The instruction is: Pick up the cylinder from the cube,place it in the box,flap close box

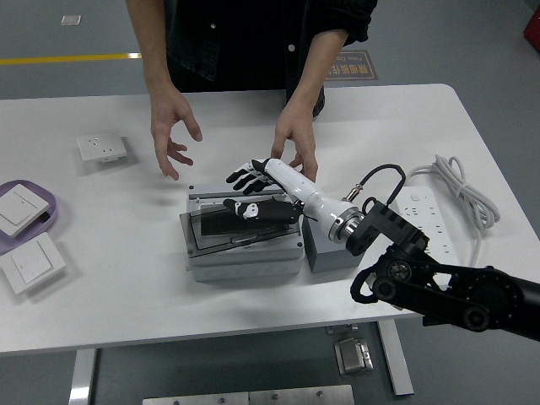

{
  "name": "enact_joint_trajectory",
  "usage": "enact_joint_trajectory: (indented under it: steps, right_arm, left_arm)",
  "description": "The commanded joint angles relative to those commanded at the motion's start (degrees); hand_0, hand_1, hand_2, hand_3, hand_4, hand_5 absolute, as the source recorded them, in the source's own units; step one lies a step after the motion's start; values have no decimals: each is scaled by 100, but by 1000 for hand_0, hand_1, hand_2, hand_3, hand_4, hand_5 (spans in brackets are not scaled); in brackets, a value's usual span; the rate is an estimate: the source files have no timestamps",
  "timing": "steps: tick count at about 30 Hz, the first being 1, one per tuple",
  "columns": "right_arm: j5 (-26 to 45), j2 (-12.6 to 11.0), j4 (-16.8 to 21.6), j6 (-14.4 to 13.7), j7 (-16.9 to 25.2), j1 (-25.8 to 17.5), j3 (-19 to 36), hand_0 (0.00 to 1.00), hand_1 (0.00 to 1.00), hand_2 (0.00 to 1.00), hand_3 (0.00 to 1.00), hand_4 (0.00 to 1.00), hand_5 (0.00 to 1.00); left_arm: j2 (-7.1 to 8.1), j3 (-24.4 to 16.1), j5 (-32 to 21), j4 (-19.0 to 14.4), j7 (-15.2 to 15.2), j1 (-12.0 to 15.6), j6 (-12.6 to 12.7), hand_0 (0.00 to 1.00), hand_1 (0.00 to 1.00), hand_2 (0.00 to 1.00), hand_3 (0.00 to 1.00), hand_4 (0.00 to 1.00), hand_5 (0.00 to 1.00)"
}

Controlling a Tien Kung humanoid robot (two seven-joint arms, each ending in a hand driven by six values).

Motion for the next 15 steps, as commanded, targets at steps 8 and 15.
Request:
enact_joint_trajectory:
  steps: [8,15]
  right_arm:
    - [-212,-144,28,-3,-16,-322,732,684,616,634,663,724,409]
    - [-616,-269,138,-48,-8,-979,1635,684,617,635,661,723,411]
  left_arm:
    - [-24,82,-82,11,-39,25,31,635,621,541,626,706,339]
    - [-49,115,-123,11,-56,50,37,635,621,541,626,706,338]
